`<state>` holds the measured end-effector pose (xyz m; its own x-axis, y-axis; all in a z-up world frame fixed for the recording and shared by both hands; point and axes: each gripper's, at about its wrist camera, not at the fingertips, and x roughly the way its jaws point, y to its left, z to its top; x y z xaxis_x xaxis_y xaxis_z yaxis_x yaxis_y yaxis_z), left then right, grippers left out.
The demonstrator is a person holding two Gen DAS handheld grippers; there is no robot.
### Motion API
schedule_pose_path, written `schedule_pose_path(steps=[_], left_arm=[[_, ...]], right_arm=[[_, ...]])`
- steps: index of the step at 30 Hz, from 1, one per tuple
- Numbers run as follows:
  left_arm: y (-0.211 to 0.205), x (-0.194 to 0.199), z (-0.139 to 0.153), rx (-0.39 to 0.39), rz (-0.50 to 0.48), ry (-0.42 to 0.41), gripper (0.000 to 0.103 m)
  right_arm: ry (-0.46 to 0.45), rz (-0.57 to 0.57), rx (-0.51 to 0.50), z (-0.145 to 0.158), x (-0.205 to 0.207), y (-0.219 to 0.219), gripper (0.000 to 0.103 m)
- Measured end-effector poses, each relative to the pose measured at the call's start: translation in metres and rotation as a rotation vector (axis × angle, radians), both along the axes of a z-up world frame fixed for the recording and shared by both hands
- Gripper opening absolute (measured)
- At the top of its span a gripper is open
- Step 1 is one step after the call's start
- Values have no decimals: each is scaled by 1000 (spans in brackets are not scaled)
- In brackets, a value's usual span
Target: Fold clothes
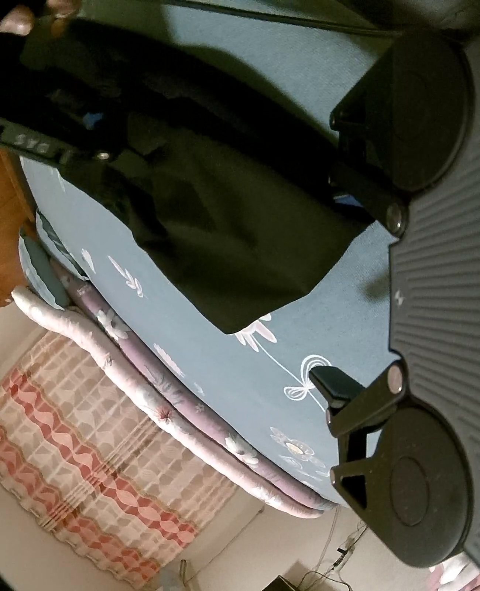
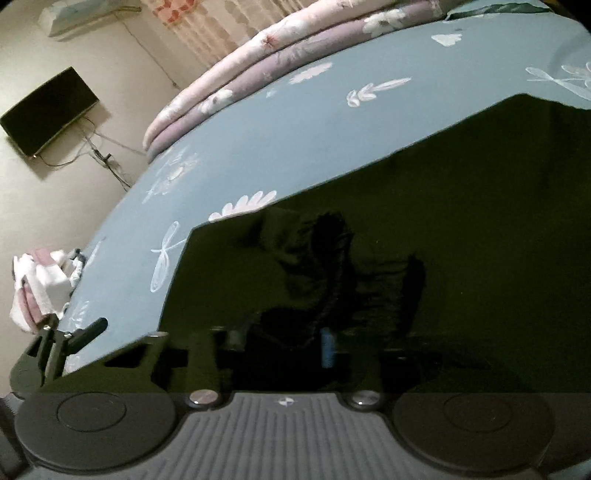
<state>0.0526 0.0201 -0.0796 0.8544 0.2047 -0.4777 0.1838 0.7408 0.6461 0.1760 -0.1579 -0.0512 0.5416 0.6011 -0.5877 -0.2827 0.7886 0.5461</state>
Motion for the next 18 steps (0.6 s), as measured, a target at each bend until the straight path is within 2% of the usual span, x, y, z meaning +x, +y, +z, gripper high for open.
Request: schedule_pose_path(steps=[2,6,9,11,12,13,14,15,16,18], left_arm=[[0,-1,0,0,-5,0,82],[1,1,1,2,-11,4,84],[1,2,1,8,-21,5,85],[1,2,0,9,-24,4,85],[1,3,0,8,-24,4,85],[1,3,0,6,-24,3,85],[2,4,0,5,-23,3,85],[2,4,0,2,-23,3,85],[2,4,0,0,-23,4,85],[3,5,1,-3,-24,5,85]], right_arm=[[-24,-5,23,8,-4,-7,20],[5,-35,57,8,-12,-22,20],[70,-59,44,-8,-13,-28,22],[53,-73,64,-5,-14,-34,27],[39,-80,76,-1,-15,-38,37],[24,-87,88,2,-16,-41,55],[15,-108,80,4,-14,-44,65],[7,-135,62,6,-11,-47,81],[0,-163,45,7,-8,-50,85],[24,-186,34,1,4,-53,85]])
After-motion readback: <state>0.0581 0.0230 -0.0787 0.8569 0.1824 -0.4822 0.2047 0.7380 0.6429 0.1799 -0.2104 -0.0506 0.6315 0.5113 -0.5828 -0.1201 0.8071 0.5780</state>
